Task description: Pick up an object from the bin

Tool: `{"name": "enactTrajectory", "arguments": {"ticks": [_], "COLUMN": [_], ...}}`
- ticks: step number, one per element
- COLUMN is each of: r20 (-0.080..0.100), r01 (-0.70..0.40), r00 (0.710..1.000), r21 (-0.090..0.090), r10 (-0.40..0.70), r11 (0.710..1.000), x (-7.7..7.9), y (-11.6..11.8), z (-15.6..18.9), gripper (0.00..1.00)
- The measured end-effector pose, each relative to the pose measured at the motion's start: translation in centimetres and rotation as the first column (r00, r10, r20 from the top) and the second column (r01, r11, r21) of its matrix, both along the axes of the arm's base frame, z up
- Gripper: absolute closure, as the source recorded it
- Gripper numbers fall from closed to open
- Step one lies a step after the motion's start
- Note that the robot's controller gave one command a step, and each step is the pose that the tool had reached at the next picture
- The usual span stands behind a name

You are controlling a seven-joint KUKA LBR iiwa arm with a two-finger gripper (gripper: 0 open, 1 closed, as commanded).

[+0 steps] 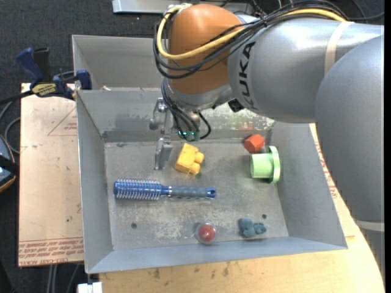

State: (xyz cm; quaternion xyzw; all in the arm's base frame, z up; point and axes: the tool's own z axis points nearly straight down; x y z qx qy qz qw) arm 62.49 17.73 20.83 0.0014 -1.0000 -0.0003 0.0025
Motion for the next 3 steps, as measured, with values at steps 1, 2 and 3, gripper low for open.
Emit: {"name": "enactTrajectory", "arguments": {"ticks": [1, 2, 3], "r20": [0.014, 0.013, 0.015], "r01": [-0.409, -0.409, -0.405], "r00": [0.912, 0.913, 0.914], "r21": [0.002, 0.0, -0.001], "r10": [0.409, 0.409, 0.405], "r11": [0.913, 0.913, 0.914], "x": [-3.9, -3.8, -3.3], "y": [-2.6, -2.7, -1.9], "z": [-13.3, -13.1, -1.2], "gripper": [0.0, 1.0, 1.0]}}
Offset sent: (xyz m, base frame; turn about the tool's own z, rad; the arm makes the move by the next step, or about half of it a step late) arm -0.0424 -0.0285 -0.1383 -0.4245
